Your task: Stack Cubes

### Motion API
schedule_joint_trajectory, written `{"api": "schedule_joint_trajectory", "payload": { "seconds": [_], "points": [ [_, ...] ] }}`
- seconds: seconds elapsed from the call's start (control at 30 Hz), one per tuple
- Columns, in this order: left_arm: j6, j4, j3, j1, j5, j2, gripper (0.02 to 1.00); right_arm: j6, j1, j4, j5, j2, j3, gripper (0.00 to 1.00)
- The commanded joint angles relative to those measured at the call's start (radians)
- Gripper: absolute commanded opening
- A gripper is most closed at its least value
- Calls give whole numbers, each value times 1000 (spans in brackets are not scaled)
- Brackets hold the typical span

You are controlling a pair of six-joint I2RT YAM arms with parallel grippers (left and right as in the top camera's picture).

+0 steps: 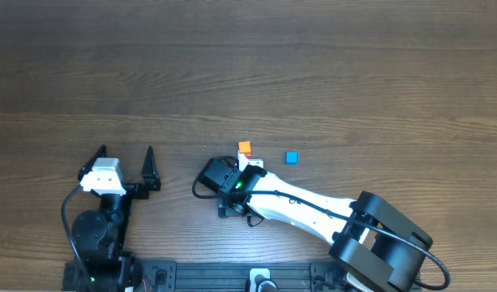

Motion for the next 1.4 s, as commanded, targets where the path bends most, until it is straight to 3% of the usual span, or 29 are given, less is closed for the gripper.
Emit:
{"api": "schedule_joint_trajectory", "payload": {
  "seconds": [0.03, 0.23, 0.57, 1.4],
  "points": [
    [18, 0, -7, 3, -8, -5, 1000, 16, 8, 3, 20, 10, 18, 860],
    [18, 0, -7, 3, -8, -5, 1000, 16, 8, 3, 20, 10, 18, 693],
    [19, 0, -7, 3, -8, -5, 1000, 16, 20, 22, 20, 10, 18, 529],
    [18, 0, -7, 3, -8, -5, 1000, 13, 34, 58, 13, 25, 18, 450]
  ]
}}
